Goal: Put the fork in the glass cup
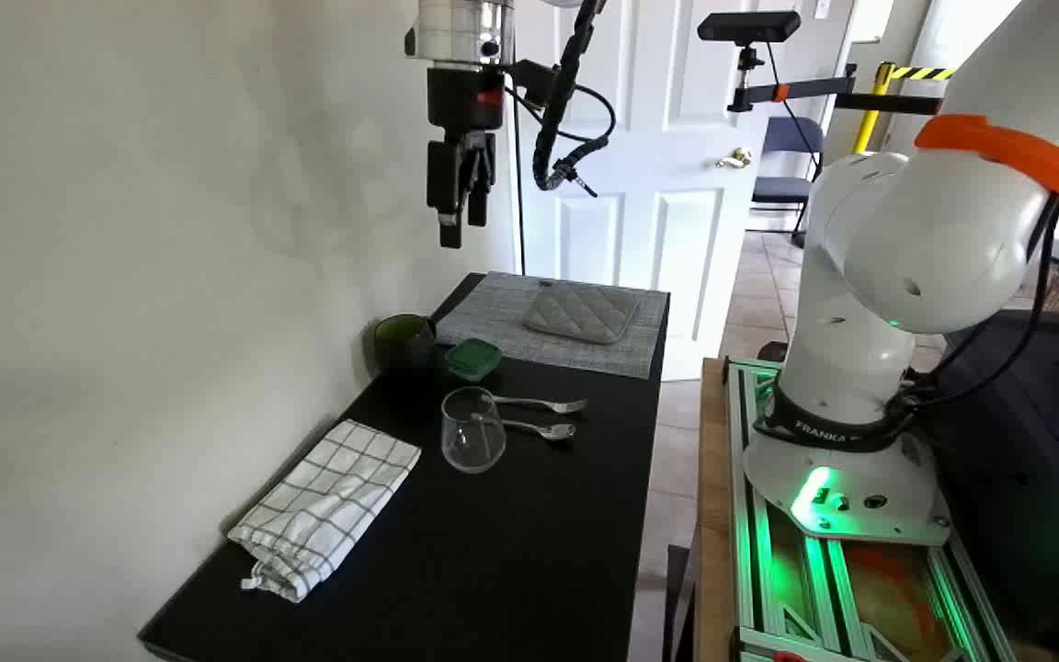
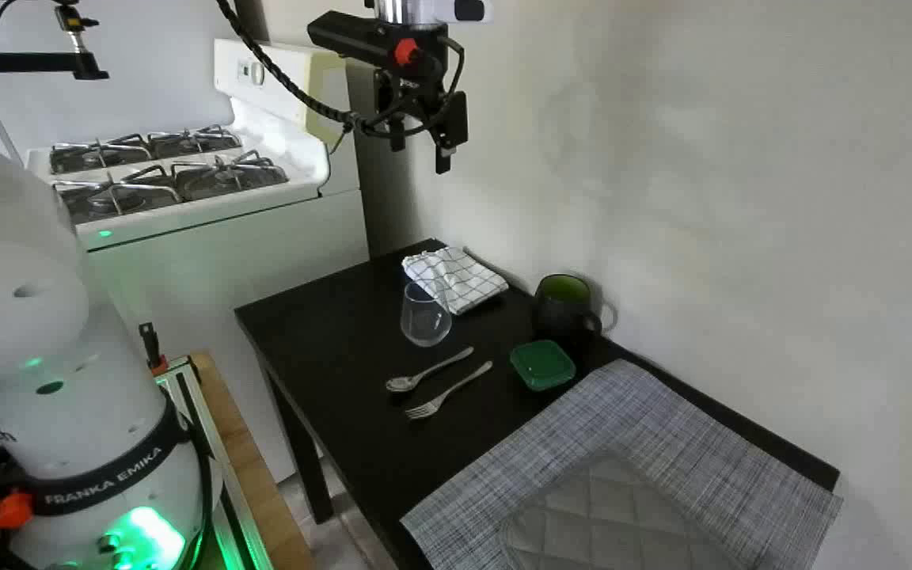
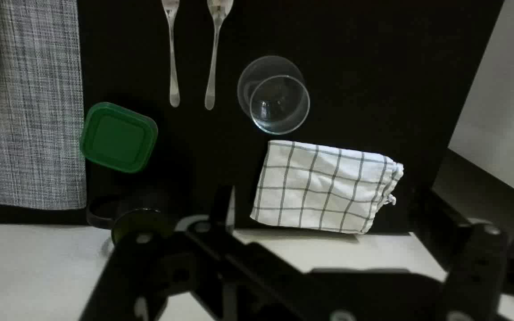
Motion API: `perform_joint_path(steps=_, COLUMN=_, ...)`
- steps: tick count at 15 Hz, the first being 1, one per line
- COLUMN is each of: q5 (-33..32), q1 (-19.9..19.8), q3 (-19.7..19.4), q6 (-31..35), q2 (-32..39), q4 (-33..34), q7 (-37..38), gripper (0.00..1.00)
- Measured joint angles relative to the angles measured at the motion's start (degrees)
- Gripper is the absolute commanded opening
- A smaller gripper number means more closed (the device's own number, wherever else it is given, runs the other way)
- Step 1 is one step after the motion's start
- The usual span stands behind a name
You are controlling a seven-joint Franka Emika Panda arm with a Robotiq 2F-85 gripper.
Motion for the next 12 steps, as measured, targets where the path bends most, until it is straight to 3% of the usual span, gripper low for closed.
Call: perform_joint_path(steps=12, q5=-0.7, q1=-0.6, q3=0.3, q6=0.0, q2=0.8, q4=-0.1, q7=1.7, gripper=1.0)
